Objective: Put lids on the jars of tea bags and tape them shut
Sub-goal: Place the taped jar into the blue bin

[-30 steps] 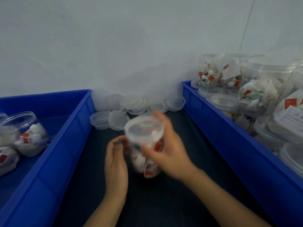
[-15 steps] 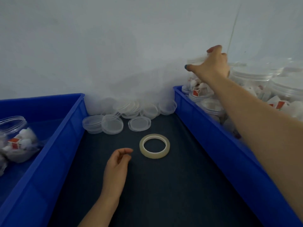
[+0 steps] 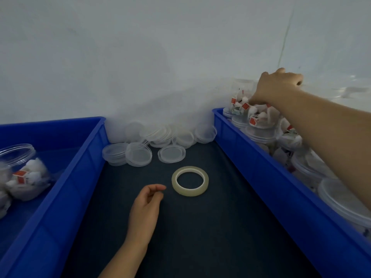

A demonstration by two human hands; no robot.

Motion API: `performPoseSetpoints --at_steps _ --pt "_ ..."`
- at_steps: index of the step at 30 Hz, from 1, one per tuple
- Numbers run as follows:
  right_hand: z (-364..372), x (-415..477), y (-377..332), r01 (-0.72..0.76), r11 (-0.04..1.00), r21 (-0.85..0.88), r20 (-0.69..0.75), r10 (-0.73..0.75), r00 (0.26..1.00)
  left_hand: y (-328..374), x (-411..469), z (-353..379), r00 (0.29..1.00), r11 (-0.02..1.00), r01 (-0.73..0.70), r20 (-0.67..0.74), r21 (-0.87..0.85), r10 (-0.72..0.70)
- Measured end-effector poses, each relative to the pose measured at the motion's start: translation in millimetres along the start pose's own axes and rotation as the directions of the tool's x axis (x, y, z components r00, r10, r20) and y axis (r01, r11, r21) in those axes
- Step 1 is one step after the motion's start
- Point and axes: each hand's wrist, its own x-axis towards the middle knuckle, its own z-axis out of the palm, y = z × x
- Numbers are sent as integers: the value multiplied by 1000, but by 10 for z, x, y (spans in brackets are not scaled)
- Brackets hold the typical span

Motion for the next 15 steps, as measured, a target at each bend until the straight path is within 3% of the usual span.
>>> performPoseSetpoints --at_steps 6,15 --pt "-7 115 58 -23 954 -298 86 50 995 -13 9 3 1000 1000 -3 3 14 3" --pt "3 39 56 25 955 -295 133 15 991 5 -2 -12 1000 1000 13 18 24 -13"
